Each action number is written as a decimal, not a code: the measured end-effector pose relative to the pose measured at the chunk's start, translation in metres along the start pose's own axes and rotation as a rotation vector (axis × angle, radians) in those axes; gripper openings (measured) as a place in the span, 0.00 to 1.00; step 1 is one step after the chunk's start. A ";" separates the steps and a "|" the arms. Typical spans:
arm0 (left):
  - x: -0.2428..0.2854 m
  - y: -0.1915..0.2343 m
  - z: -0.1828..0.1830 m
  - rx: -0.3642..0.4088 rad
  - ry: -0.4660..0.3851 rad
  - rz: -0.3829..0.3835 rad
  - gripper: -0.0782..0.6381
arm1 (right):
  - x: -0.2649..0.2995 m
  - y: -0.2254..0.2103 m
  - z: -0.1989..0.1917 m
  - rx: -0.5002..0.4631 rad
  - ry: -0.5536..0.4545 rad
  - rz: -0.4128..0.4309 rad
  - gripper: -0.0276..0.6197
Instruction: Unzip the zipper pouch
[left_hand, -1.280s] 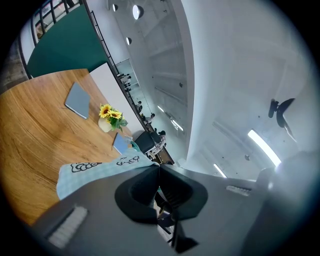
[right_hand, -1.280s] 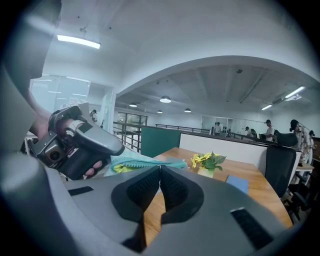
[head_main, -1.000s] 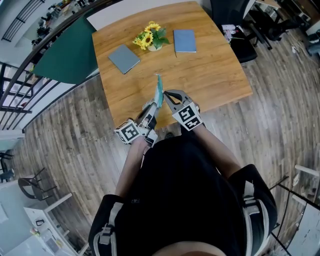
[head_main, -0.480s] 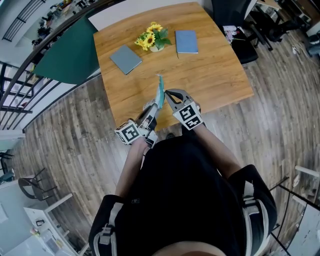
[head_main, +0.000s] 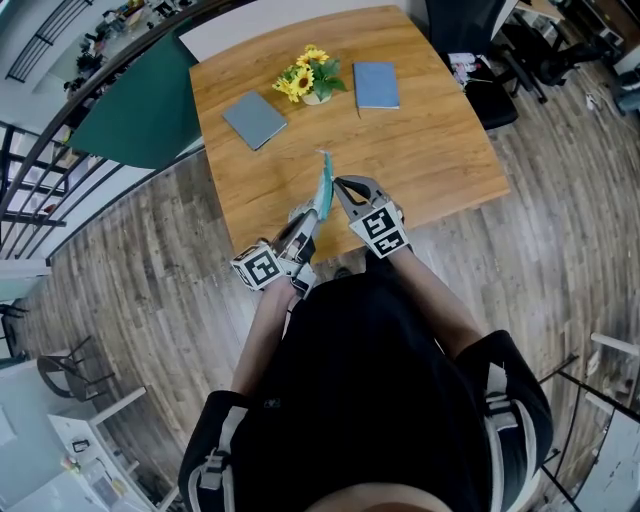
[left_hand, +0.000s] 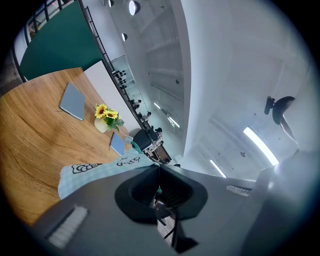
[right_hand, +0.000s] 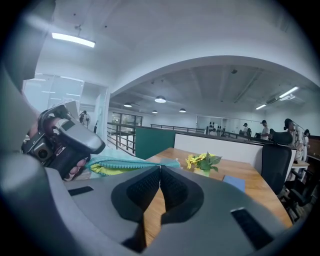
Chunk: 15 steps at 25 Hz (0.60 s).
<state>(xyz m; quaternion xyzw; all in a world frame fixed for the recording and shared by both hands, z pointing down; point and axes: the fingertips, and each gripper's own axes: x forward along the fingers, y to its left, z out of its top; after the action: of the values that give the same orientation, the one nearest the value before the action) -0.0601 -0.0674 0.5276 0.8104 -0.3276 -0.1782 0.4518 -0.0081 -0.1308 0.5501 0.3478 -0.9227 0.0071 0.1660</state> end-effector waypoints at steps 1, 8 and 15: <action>0.000 0.000 0.000 -0.004 -0.002 -0.002 0.11 | 0.000 0.000 0.001 0.000 -0.001 0.000 0.05; -0.001 0.002 -0.001 0.012 0.010 -0.017 0.11 | 0.005 -0.003 -0.001 0.013 -0.001 -0.013 0.05; 0.000 0.000 0.000 0.000 0.015 -0.019 0.11 | 0.007 -0.009 -0.001 0.017 0.000 -0.022 0.05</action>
<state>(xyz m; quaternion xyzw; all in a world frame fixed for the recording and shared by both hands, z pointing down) -0.0605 -0.0677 0.5276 0.8149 -0.3165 -0.1764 0.4523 -0.0071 -0.1415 0.5518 0.3595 -0.9187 0.0128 0.1630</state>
